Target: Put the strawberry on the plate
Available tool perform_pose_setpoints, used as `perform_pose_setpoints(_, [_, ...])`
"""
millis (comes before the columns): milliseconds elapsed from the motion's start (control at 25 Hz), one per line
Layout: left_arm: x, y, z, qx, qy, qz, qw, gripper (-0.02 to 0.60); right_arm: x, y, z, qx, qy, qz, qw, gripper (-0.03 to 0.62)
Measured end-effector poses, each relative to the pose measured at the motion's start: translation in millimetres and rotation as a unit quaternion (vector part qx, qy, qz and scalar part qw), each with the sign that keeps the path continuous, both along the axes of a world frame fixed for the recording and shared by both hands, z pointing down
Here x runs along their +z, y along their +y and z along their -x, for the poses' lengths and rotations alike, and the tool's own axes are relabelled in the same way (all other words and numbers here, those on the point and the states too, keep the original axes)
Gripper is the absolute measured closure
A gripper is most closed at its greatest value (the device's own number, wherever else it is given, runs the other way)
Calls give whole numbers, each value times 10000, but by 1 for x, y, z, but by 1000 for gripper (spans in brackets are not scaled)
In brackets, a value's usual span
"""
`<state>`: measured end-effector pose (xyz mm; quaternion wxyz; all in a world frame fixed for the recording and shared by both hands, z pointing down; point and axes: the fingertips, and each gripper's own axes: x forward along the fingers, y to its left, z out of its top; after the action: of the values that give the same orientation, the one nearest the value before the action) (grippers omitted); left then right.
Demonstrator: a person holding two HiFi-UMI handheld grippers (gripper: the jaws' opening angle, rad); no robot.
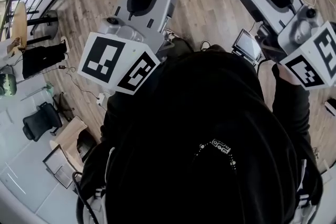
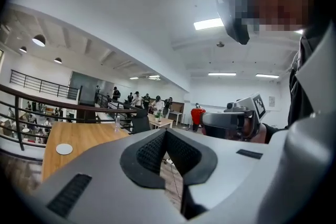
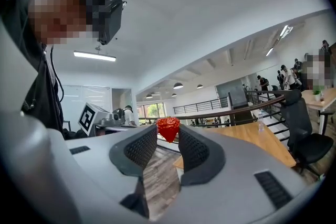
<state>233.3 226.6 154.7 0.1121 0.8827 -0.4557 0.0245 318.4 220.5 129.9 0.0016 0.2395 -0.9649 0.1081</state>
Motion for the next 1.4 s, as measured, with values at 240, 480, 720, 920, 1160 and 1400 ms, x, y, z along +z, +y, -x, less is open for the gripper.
perform_pose_setpoints(240, [-3,6,-24,314,-77,-115,9994,578,-6,5,-16,226,-79,-83,9997,457])
perform_pose_setpoints(480, [1,19,-54,645,117,-38,9978,578,1,5,-49,686,-12,-153,9975,457])
perform_pose_setpoints(720, [0,25,-62,793,71,-1,9968,578,0,8,-49,565,154,-302,9978,457])
perform_pose_setpoints(920, [10,32,-55,872,184,190,9958,578,3,6,-36,500,84,-241,9984,457])
perform_pose_setpoints(1160, [17,18,-43,728,185,101,9971,578,8,4,-22,223,-129,-165,9995,457])
perform_pose_setpoints(1400, [13,-8,-22,769,190,123,9968,578,-2,-17,-9,355,-201,-101,9991,457])
